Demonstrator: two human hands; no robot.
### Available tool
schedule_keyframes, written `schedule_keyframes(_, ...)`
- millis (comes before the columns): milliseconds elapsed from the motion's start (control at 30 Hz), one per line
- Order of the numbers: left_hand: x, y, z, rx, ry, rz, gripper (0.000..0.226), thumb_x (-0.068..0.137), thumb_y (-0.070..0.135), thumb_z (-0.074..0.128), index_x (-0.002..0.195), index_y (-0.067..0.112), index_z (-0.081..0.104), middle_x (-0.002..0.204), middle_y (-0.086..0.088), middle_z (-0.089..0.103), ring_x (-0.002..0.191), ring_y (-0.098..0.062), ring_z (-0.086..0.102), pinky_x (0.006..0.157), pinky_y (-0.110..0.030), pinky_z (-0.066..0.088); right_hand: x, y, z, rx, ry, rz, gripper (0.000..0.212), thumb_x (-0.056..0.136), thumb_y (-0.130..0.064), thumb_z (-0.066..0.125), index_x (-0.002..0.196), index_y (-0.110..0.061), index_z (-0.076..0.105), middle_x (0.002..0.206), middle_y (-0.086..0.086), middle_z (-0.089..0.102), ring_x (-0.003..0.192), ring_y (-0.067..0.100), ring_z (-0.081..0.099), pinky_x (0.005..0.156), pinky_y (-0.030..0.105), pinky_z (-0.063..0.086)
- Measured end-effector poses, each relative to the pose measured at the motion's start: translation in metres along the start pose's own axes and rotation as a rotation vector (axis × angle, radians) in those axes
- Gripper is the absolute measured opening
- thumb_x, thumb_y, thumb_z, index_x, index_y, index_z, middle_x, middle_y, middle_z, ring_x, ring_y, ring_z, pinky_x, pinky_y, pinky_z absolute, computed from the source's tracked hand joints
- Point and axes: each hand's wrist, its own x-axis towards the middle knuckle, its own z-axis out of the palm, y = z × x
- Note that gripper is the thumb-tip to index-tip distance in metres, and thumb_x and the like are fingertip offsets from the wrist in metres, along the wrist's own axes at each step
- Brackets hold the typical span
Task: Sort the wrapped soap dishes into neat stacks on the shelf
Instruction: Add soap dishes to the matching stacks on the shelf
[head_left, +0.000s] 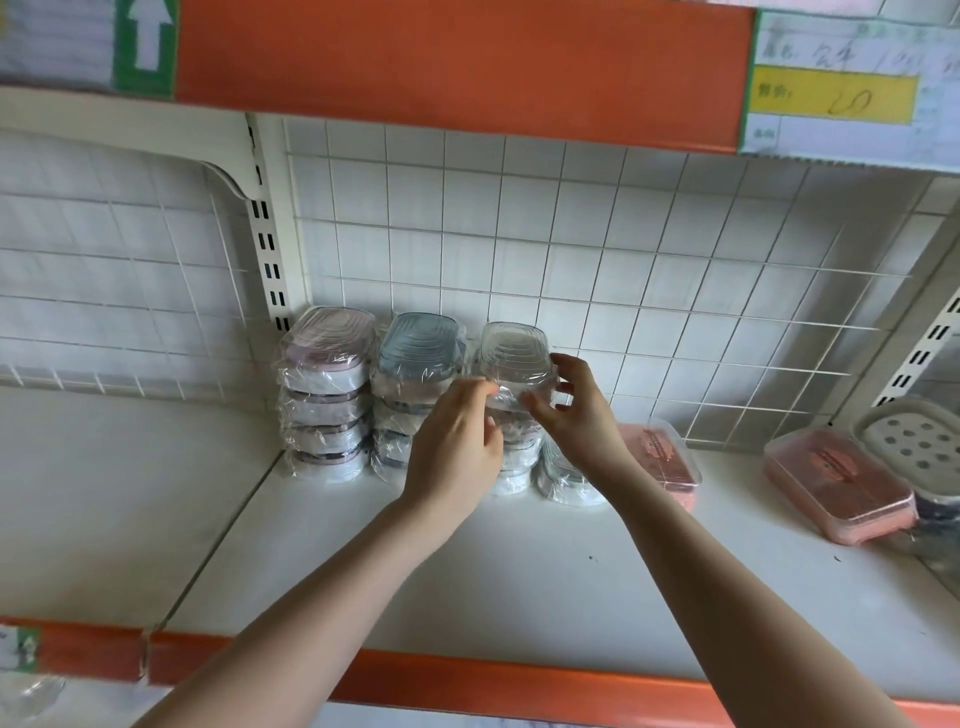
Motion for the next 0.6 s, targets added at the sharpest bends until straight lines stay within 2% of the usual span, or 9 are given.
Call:
schedule_keyframes(133, -0.012, 0.002, -0.002, -0.059, 0.031, -0.02, 0.034, 0.079, -0.001, 0.055, 0.113, 0.005, 0.058, 0.108, -0.01, 0.065, 0.097, -0.028, 0.063, 0.077, -0.035, 0.049, -0.002, -0.003, -0.006, -0.051, -0.034, 0.032, 0.057, 0.084, -0.027, 0.071, 0.133, -0.014, 0.043, 0.127, -0.002, 0.054, 0.113, 0.014, 0.051, 0.098, 0.033, 0.044)
schedule_keyframes(267, -0.027, 0.004, -0.002, -0.093, 0.023, 0.001, 0.034, 0.078, 0.008, 0.048, 0.109, 0.01, 0.061, 0.102, -0.004, 0.069, 0.091, -0.024, 0.065, 0.075, -0.033, 0.05, -0.012, -0.005, -0.009, -0.086, -0.037, 0.087, 0.058, 0.089, -0.032, 0.064, 0.137, -0.012, 0.039, 0.134, 0.003, 0.05, 0.121, 0.018, 0.049, 0.102, 0.036, 0.041)
schedule_keyframes(433, -0.051, 0.011, 0.003, -0.153, -0.193, 0.002, 0.026, 0.08, 0.017, 0.045, 0.1, 0.02, 0.062, 0.086, 0.009, 0.07, 0.076, -0.017, 0.065, 0.064, -0.032, 0.052, -0.033, 0.002, -0.02, -0.125, 0.009, 0.15, 0.044, 0.092, -0.027, 0.06, 0.13, -0.009, 0.047, 0.126, 0.008, 0.058, 0.112, 0.019, 0.057, 0.098, 0.034, 0.044)
schedule_keyframes(600, -0.066, 0.025, 0.019, -0.173, -0.436, -0.058, 0.022, 0.085, 0.016, 0.053, 0.103, 0.025, 0.059, 0.089, 0.013, 0.068, 0.082, -0.015, 0.063, 0.076, -0.034, 0.05, -0.066, 0.015, -0.043, -0.23, 0.039, 0.174, 0.03, 0.091, -0.023, 0.061, 0.117, -0.008, 0.061, 0.112, 0.005, 0.066, 0.104, 0.018, 0.063, 0.095, 0.036, 0.049)
